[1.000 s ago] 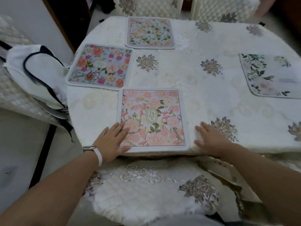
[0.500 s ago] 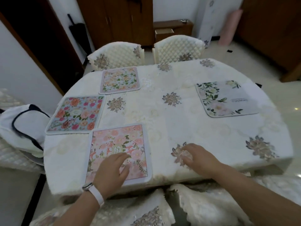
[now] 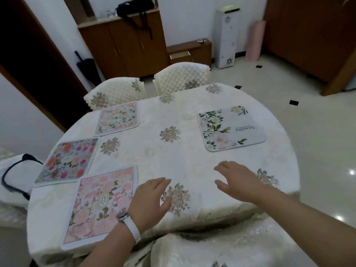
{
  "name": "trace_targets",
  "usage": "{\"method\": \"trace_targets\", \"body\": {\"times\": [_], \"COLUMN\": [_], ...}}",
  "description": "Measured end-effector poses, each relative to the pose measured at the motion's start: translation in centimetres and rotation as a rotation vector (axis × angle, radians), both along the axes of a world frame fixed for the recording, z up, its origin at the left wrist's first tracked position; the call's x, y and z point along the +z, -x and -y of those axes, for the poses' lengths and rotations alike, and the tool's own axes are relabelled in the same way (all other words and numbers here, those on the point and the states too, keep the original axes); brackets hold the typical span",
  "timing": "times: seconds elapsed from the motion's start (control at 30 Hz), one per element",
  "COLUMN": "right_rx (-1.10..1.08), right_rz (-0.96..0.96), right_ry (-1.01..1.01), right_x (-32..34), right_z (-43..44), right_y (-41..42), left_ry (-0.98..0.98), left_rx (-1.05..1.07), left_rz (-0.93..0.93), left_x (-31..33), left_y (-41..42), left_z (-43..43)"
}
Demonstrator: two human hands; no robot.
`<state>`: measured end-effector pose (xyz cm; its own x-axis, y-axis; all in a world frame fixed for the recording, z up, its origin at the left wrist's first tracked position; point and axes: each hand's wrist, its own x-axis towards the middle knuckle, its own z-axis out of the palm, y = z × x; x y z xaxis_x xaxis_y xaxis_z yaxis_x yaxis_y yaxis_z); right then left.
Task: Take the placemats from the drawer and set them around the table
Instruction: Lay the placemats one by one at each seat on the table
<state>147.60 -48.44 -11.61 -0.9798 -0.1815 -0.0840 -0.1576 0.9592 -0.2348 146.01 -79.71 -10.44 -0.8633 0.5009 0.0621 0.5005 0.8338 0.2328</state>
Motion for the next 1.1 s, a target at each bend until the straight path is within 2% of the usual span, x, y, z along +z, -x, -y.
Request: {"method": "trace_targets", "body": {"times": [0.17,0.47,0.63,0.87,1.1], "right_rx": [0.012,-0.141,-0.206,-0.212,-0.139], "right_rz": [-0.018,0.014,0.005,0.009,0.049], "right_ry": [-0.014,-0.019,-0.036,-0.047,-0.008], "right_x": [0.4,1.4,2.2,1.9,-0.2], "right_z": [-0.5,-2.4,-5.3,-11.5,-22.3], "right_y": [-0.4,-1.4,-2.5,-3.3,-2.6], "left_ry": [0.006,-0.025,-0.091,-0.079,-0.014], "left_rx": [-0.028,-0.126,-0.170,-0.210,-0.158], "left_rz": [-0.008,0.062,0.084,0.071,0.087], "left_x": [0.2,-1.7,-1.2,-1.2,-2.5], "left_y": [1.3,4.9,3.6,3.4,2.4], "left_z": [-2.2,-6.1,-10.5,-18.2,-28.8]}}
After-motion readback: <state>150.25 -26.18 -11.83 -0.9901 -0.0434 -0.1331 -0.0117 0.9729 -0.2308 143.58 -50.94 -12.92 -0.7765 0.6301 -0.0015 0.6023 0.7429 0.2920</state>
